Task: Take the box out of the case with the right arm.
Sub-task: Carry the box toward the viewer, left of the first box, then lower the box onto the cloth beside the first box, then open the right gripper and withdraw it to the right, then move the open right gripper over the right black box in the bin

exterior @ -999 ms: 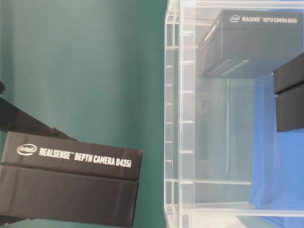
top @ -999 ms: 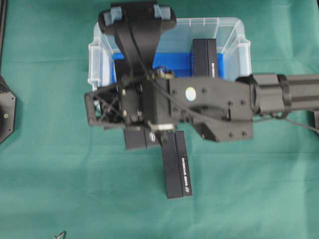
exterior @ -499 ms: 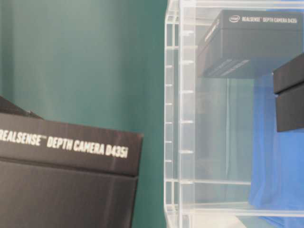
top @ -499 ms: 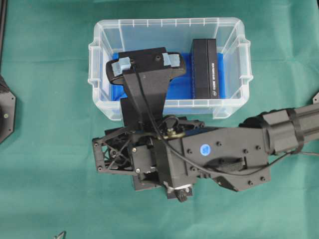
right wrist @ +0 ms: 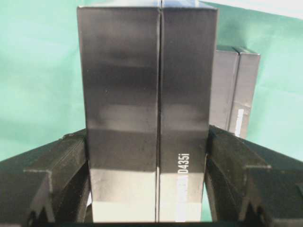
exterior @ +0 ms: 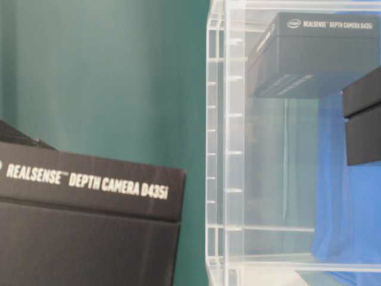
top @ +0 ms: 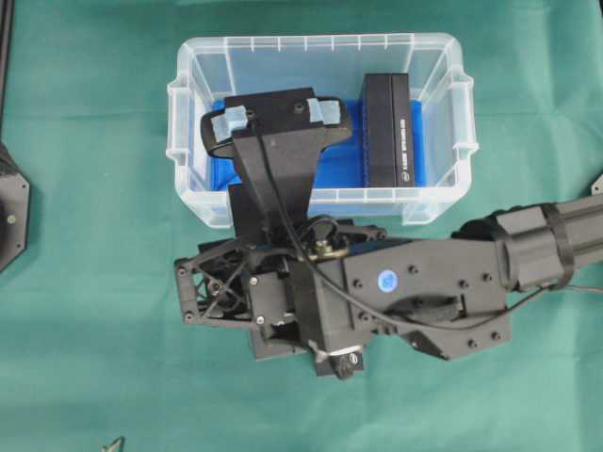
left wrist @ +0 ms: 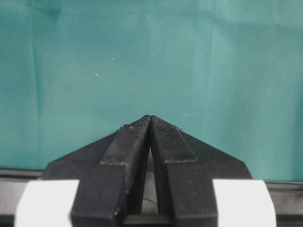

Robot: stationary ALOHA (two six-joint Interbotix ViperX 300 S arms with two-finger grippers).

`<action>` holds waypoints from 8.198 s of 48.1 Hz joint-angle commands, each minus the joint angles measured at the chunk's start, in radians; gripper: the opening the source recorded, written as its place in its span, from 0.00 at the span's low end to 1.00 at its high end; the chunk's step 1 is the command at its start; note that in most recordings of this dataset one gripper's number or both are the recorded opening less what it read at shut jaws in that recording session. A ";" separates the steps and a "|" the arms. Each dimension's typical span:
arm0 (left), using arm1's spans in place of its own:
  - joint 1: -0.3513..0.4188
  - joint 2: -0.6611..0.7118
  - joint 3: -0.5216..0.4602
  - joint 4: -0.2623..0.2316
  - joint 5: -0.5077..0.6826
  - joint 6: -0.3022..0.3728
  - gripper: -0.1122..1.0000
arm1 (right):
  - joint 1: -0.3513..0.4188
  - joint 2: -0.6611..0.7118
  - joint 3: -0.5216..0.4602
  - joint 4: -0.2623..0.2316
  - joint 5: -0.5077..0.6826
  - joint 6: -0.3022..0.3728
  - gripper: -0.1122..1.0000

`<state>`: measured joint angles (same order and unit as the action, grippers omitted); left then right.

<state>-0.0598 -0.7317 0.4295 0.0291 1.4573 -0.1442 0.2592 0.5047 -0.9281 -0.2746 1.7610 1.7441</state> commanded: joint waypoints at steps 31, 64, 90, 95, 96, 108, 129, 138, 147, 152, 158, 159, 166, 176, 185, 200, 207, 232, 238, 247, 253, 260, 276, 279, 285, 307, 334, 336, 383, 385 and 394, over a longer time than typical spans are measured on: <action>-0.003 0.000 -0.018 0.002 -0.003 0.000 0.10 | -0.028 0.097 0.008 0.112 -0.075 0.009 0.71; -0.003 0.000 -0.017 0.002 -0.003 0.002 0.10 | -0.034 0.127 0.295 0.215 -0.411 0.124 0.71; -0.003 -0.003 -0.015 0.002 -0.003 0.002 0.10 | -0.041 0.127 0.324 0.249 -0.425 0.126 0.71; -0.003 -0.009 -0.015 0.002 -0.003 0.002 0.10 | -0.041 0.126 0.324 0.249 -0.439 0.123 0.71; -0.003 -0.009 -0.015 0.002 -0.003 0.002 0.10 | -0.041 0.127 0.324 0.249 -0.445 0.121 0.71; -0.003 -0.012 -0.014 0.002 -0.003 0.002 0.10 | -0.041 0.127 0.324 0.249 -0.471 0.115 0.71; -0.003 -0.015 -0.014 0.002 -0.003 0.002 0.10 | -0.041 0.124 0.324 0.235 -0.431 0.120 0.93; -0.003 -0.014 -0.011 0.002 -0.003 0.000 0.10 | -0.041 0.120 0.324 0.232 -0.431 0.118 0.93; -0.003 -0.014 -0.014 0.002 -0.003 0.002 0.10 | -0.046 0.100 0.324 0.225 -0.413 0.118 0.92; -0.003 -0.014 -0.014 0.002 -0.003 0.000 0.10 | -0.049 0.074 0.318 0.219 -0.391 0.118 0.92; -0.003 -0.014 -0.014 0.002 -0.003 0.000 0.10 | -0.054 0.040 0.308 0.189 -0.365 0.118 0.92; -0.003 -0.015 -0.014 0.002 -0.003 0.000 0.10 | -0.055 0.034 0.307 0.184 -0.360 0.118 0.92; -0.003 -0.015 -0.014 0.002 -0.003 0.000 0.10 | -0.058 0.012 0.281 0.166 -0.327 0.110 0.92; -0.003 -0.014 -0.014 0.002 -0.003 0.000 0.10 | -0.061 0.002 0.225 0.146 -0.255 0.078 0.92; -0.003 -0.014 -0.014 0.002 -0.003 0.000 0.10 | -0.063 0.002 0.224 0.146 -0.235 0.063 0.92; -0.003 -0.009 -0.015 0.002 -0.003 0.000 0.10 | -0.060 -0.026 0.230 0.149 -0.196 0.048 0.90; -0.003 -0.009 -0.015 0.002 -0.003 -0.003 0.10 | -0.054 -0.052 0.268 0.149 -0.152 0.035 0.89; -0.003 -0.011 -0.011 0.002 -0.005 -0.003 0.10 | -0.008 -0.413 0.764 0.149 -0.186 0.129 0.89; -0.003 -0.014 -0.009 0.002 -0.003 -0.003 0.10 | 0.015 -0.517 0.902 0.149 -0.215 0.175 0.89; -0.003 -0.014 -0.011 0.002 -0.003 0.002 0.10 | 0.055 -0.681 1.098 0.150 -0.261 0.252 0.89; -0.003 -0.014 -0.009 0.002 -0.003 0.002 0.10 | 0.081 -0.767 1.195 0.150 -0.267 0.288 0.89; -0.003 -0.014 -0.009 0.002 -0.003 0.002 0.10 | 0.114 -0.861 1.278 0.152 -0.264 0.318 0.89; -0.003 -0.008 -0.009 0.002 -0.003 0.002 0.10 | 0.129 -0.922 1.328 0.143 -0.258 0.324 0.89; -0.003 -0.006 -0.009 0.002 -0.003 0.002 0.10 | 0.124 -0.922 1.328 0.141 -0.255 0.319 0.89; -0.003 -0.002 -0.009 0.002 -0.003 0.002 0.10 | 0.092 -0.930 1.333 0.130 -0.255 0.295 0.89; -0.003 -0.002 -0.009 0.002 -0.003 0.000 0.10 | -0.265 -0.985 1.384 0.106 -0.284 -0.103 0.89; -0.003 -0.002 -0.009 0.002 -0.003 0.000 0.10 | -0.531 -0.989 1.405 0.114 -0.351 -0.356 0.89; -0.003 -0.002 -0.011 0.002 -0.003 0.000 0.10 | -0.529 -0.989 1.407 0.117 -0.351 -0.356 0.89; -0.003 0.000 -0.009 0.002 -0.003 0.000 0.10 | -0.529 -0.957 1.371 0.149 -0.402 -0.353 0.89; -0.003 0.000 -0.009 0.002 -0.003 0.000 0.10 | -0.525 -0.940 1.356 0.152 -0.417 -0.353 0.89; -0.003 0.000 -0.009 0.002 -0.003 0.000 0.10 | -0.489 -0.805 1.244 0.153 -0.460 -0.353 0.89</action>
<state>-0.0614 -0.7332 0.4295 0.0276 1.4573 -0.1442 -0.2454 -0.3375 0.3804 -0.1227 1.3177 1.3913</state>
